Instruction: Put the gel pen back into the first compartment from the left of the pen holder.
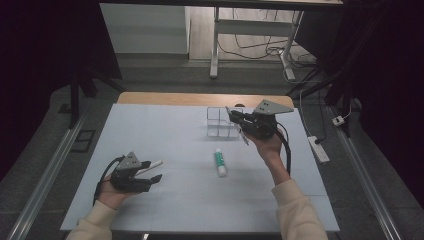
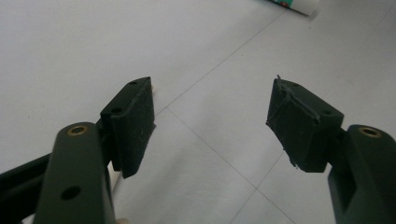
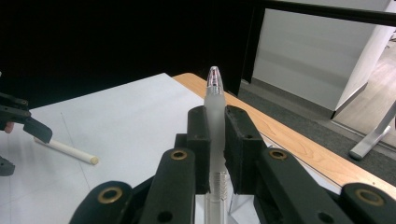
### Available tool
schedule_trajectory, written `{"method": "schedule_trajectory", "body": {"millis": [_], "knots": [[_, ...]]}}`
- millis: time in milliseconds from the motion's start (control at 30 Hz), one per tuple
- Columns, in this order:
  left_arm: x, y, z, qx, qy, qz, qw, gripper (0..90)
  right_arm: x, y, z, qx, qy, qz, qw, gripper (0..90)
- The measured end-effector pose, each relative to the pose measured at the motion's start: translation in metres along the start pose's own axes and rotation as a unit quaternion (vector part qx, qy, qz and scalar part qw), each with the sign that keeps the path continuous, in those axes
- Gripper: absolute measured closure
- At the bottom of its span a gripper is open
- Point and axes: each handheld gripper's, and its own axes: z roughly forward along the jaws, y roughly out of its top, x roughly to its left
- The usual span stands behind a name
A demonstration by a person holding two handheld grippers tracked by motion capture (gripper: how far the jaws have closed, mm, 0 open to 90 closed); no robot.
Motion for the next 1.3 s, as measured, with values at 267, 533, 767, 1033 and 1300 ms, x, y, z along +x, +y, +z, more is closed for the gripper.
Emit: {"method": "schedule_trajectory", "body": {"millis": [267, 533, 767, 1033, 1300], "knots": [[-0.001, 0.000, 0.001, 0.003, -0.001, 0.002, 1.0000, 31.9, -0.003, 0.003, 0.005, 0.002, -0.001, 0.004, 1.0000, 79.9], [-0.001, 0.000, 0.001, 0.003, -0.001, 0.002, 1.0000, 31.9, -0.006, 0.004, 0.011, 0.001, -0.004, 0.008, 1.0000, 79.9], [0.000, 0.000, 0.001, 0.002, -0.001, 0.001, 1.0000, 31.8, -0.007, 0.004, 0.016, 0.000, -0.006, 0.013, 0.9999, 79.9], [-0.001, 0.000, 0.001, 0.003, 0.000, 0.002, 1.0000, 31.8, -0.009, 0.003, 0.020, 0.003, -0.006, 0.013, 0.9999, 79.9], [0.000, 0.000, 0.002, 0.004, -0.001, 0.002, 1.0000, 31.7, -0.011, 0.004, 0.020, 0.001, -0.010, 0.014, 0.9998, 79.9]]}}
